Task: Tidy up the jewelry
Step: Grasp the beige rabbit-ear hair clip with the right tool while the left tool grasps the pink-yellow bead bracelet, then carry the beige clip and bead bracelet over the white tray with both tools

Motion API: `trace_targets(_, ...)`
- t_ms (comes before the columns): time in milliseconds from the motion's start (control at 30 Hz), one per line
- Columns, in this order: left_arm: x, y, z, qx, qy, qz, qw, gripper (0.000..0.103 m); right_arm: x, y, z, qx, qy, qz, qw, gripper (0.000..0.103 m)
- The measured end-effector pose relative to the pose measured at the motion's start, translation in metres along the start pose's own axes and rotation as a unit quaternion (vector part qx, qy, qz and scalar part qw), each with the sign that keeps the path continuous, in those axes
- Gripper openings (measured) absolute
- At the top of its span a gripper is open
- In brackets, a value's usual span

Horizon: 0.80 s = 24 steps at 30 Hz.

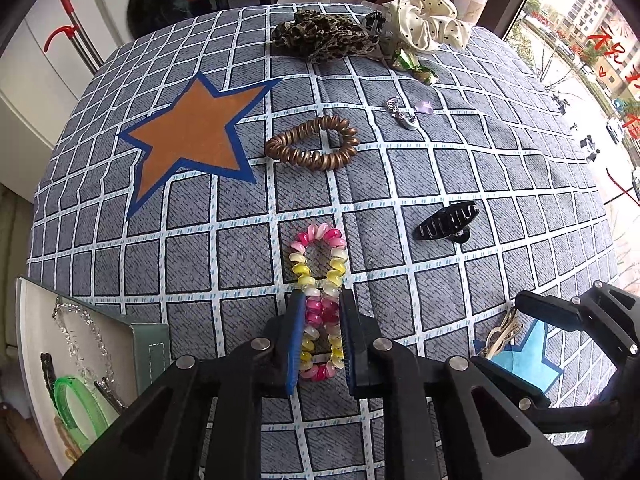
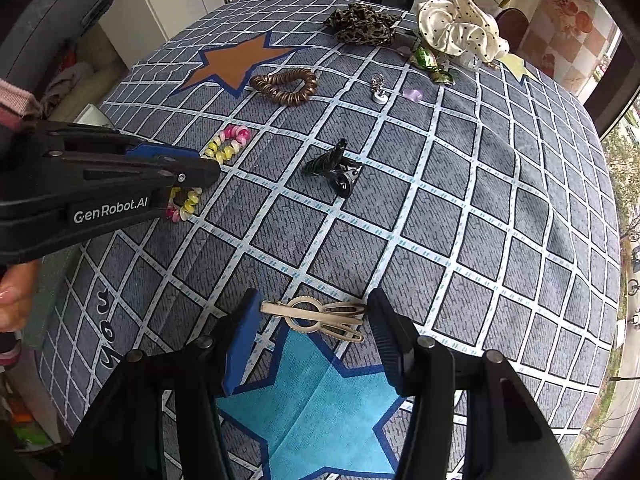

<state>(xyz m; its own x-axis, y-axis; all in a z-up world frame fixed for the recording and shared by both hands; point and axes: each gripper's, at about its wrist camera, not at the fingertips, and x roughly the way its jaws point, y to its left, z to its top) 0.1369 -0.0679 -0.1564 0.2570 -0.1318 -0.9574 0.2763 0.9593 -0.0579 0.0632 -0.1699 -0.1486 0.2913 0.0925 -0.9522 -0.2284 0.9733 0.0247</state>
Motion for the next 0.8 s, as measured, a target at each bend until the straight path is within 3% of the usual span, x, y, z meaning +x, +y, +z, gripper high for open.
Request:
trace_targets(400, -0.055, 0.002, -0.038, -0.002, -0.024, -0.023, 0.9994, 0.023, -0.025, -0.016, -0.019, 0.097, 0.005, 0.023, 0.995, 0.058)
trace_targets(800, -0.091, 0.048, -0.074, -0.037, -0.035, -0.014, 0.9986, 0.023, -0.052, 0.012, -0.018, 0.100, -0.006, 0.032, 0.994, 0.058)
